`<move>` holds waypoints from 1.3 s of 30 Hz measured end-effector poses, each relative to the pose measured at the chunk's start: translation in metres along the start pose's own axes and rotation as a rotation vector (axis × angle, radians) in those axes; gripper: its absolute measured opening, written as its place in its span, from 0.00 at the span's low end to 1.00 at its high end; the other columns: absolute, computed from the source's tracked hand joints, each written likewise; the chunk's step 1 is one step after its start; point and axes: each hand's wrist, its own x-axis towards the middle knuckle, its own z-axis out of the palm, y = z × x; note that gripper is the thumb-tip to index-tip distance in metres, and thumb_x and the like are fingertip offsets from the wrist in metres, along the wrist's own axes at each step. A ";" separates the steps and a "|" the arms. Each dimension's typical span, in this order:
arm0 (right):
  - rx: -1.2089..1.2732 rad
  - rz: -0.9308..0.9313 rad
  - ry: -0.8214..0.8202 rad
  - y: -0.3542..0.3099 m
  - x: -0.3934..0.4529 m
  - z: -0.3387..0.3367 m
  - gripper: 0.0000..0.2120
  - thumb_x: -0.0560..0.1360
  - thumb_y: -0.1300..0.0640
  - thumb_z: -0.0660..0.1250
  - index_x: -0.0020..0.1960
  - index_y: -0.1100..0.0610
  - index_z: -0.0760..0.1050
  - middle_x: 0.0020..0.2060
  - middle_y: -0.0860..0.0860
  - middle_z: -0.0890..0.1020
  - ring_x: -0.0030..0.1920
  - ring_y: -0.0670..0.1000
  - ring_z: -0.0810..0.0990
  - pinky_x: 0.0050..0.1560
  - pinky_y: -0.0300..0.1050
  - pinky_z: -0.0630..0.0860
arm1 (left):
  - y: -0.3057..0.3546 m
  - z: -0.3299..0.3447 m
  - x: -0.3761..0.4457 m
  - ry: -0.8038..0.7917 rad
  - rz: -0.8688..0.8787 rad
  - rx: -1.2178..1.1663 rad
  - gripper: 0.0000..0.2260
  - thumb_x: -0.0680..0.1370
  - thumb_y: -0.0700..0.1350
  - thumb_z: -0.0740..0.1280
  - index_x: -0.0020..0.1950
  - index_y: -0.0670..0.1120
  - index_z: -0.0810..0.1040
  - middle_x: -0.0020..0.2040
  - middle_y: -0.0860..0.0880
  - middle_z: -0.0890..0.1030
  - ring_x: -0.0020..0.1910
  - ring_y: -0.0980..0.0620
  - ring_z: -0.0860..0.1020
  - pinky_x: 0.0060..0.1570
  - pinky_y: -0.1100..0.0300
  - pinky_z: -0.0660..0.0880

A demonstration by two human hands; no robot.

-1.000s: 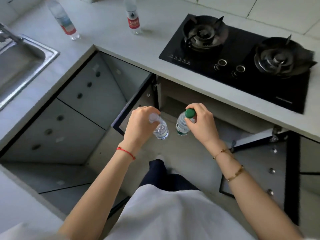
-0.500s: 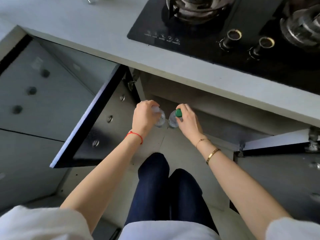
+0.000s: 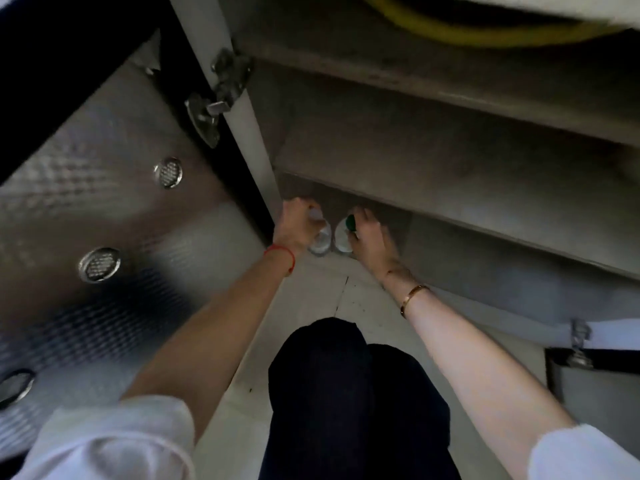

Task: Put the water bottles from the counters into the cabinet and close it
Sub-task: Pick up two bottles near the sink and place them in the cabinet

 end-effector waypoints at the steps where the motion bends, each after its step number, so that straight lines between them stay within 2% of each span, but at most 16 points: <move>1: -0.015 0.012 -0.008 0.005 0.007 0.009 0.16 0.79 0.61 0.61 0.66 0.61 0.68 0.61 0.60 0.75 0.56 0.61 0.78 0.51 0.48 0.74 | -0.007 0.008 0.009 0.001 0.020 0.001 0.09 0.68 0.43 0.72 0.46 0.41 0.84 0.48 0.40 0.85 0.50 0.42 0.83 0.51 0.49 0.78; 4: -0.045 0.046 -0.035 0.017 0.025 0.025 0.16 0.79 0.62 0.61 0.66 0.62 0.68 0.62 0.61 0.74 0.58 0.63 0.77 0.52 0.50 0.72 | -0.020 0.030 0.030 0.005 0.036 0.003 0.06 0.69 0.38 0.73 0.44 0.39 0.83 0.48 0.39 0.85 0.50 0.41 0.82 0.51 0.51 0.77; 7: -0.012 0.076 -0.036 0.028 0.038 0.035 0.16 0.78 0.64 0.62 0.64 0.63 0.69 0.60 0.63 0.74 0.56 0.65 0.77 0.51 0.52 0.73 | -0.025 0.042 0.046 -0.023 0.030 -0.002 0.06 0.69 0.38 0.72 0.45 0.41 0.83 0.48 0.41 0.85 0.51 0.44 0.82 0.51 0.55 0.77; 11: 0.034 0.085 -0.031 0.034 0.049 0.043 0.15 0.77 0.64 0.63 0.63 0.63 0.71 0.58 0.64 0.76 0.55 0.65 0.78 0.49 0.49 0.74 | -0.023 0.049 0.058 -0.068 0.052 0.008 0.07 0.72 0.38 0.72 0.49 0.38 0.83 0.51 0.40 0.85 0.53 0.44 0.81 0.52 0.58 0.73; 14: 0.042 0.106 -0.025 0.030 0.056 0.045 0.15 0.76 0.65 0.63 0.63 0.63 0.71 0.59 0.64 0.76 0.56 0.65 0.78 0.50 0.50 0.74 | -0.023 0.055 0.069 -0.060 0.054 0.022 0.06 0.73 0.38 0.71 0.49 0.41 0.84 0.52 0.42 0.85 0.53 0.45 0.81 0.52 0.61 0.73; 17: 0.055 0.139 -0.009 0.025 0.058 0.048 0.16 0.77 0.65 0.64 0.64 0.63 0.71 0.61 0.64 0.76 0.58 0.65 0.78 0.53 0.51 0.75 | -0.026 0.058 0.075 -0.071 0.051 0.039 0.07 0.75 0.39 0.70 0.51 0.42 0.83 0.54 0.42 0.84 0.55 0.44 0.81 0.53 0.60 0.73; 23: 0.107 0.127 -0.013 0.021 0.046 0.043 0.20 0.76 0.62 0.68 0.67 0.62 0.68 0.64 0.61 0.73 0.61 0.61 0.76 0.58 0.48 0.74 | -0.022 0.054 0.066 -0.078 0.093 0.027 0.16 0.77 0.38 0.68 0.65 0.41 0.77 0.63 0.40 0.80 0.63 0.41 0.77 0.64 0.55 0.72; 27: 0.157 0.110 -0.012 0.017 0.032 0.038 0.26 0.74 0.63 0.69 0.69 0.60 0.66 0.68 0.59 0.69 0.67 0.60 0.69 0.65 0.48 0.69 | -0.023 0.040 0.051 -0.088 0.081 0.041 0.19 0.76 0.39 0.68 0.67 0.42 0.75 0.64 0.40 0.79 0.64 0.39 0.77 0.65 0.49 0.73; 29: 0.158 0.108 -0.016 0.012 0.018 0.029 0.28 0.75 0.63 0.68 0.72 0.59 0.64 0.69 0.57 0.69 0.68 0.59 0.66 0.67 0.47 0.67 | -0.022 0.030 0.036 -0.093 0.061 0.055 0.21 0.76 0.41 0.68 0.69 0.43 0.74 0.64 0.40 0.79 0.64 0.39 0.77 0.64 0.48 0.74; 33: 0.116 0.105 -0.010 -0.007 -0.016 -0.008 0.28 0.75 0.60 0.68 0.73 0.56 0.64 0.67 0.55 0.71 0.67 0.58 0.65 0.65 0.50 0.69 | -0.008 -0.005 -0.008 -0.114 0.049 0.070 0.22 0.75 0.44 0.68 0.69 0.48 0.73 0.63 0.42 0.80 0.61 0.40 0.79 0.60 0.47 0.76; 39: 0.117 0.095 0.029 -0.048 -0.075 -0.097 0.24 0.74 0.57 0.70 0.68 0.60 0.71 0.63 0.58 0.76 0.66 0.61 0.69 0.67 0.51 0.66 | 0.044 -0.085 -0.091 -0.079 0.080 0.091 0.21 0.75 0.41 0.67 0.68 0.43 0.74 0.63 0.38 0.78 0.59 0.38 0.79 0.58 0.47 0.77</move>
